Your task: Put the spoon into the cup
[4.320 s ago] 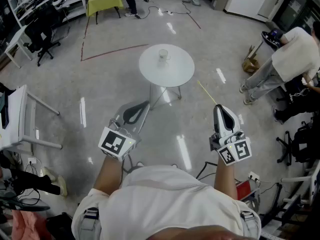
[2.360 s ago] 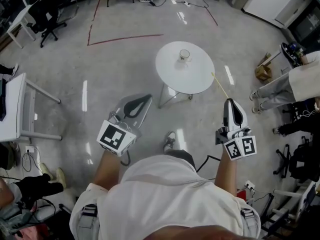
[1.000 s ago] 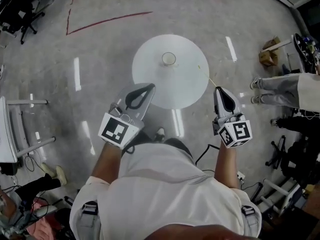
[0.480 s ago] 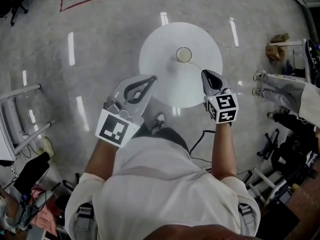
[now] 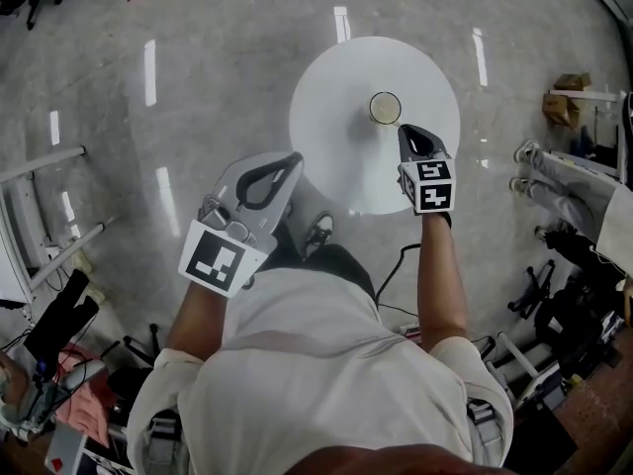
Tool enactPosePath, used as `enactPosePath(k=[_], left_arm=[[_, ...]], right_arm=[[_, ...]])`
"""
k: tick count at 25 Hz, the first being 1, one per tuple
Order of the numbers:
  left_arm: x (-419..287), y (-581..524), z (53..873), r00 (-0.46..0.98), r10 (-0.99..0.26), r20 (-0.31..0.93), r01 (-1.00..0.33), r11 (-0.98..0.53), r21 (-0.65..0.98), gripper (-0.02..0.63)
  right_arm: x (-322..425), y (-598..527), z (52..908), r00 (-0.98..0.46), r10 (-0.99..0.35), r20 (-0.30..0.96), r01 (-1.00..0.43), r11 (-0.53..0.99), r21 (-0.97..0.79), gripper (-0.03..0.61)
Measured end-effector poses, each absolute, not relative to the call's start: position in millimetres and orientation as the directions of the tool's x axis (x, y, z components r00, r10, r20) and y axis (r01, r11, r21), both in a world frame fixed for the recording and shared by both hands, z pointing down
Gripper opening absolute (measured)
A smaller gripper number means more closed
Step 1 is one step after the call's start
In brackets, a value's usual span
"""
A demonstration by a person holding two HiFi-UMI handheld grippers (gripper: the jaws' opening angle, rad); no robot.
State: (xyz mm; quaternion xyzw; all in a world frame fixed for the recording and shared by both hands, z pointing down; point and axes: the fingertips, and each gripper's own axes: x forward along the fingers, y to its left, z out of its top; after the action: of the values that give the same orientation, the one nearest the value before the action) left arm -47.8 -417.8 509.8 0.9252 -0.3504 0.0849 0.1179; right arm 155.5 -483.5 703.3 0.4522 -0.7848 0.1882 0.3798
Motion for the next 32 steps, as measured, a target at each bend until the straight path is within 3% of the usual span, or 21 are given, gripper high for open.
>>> enactPosePath(k=[7,20,32], left_arm=[[-54.0,-416.4,511.7,0.742,-0.634,0.216,-0.67,-0.691,0.273,0.003],[-60.5,-411.2,511.4,0.734,-0.645,0.211,-0.678,-0.678,0.286,0.003],[-27.7,-377.7,461.6,0.761,-0.632,0.146,-0.648,-0.73,0.216,0.003]], right_arm=[[155.2,-494.5,727.6,-0.293,-0.549,0.783,-0.859,0.511,0.037,0.012],[147.5,-492.9,742.0,-0.296,-0.528,0.796,-0.846,0.532,0.038,0.04],[164.6,-464.8,649.5,-0.314,-0.669,0.673,-0.877,0.476,0.065,0.006]])
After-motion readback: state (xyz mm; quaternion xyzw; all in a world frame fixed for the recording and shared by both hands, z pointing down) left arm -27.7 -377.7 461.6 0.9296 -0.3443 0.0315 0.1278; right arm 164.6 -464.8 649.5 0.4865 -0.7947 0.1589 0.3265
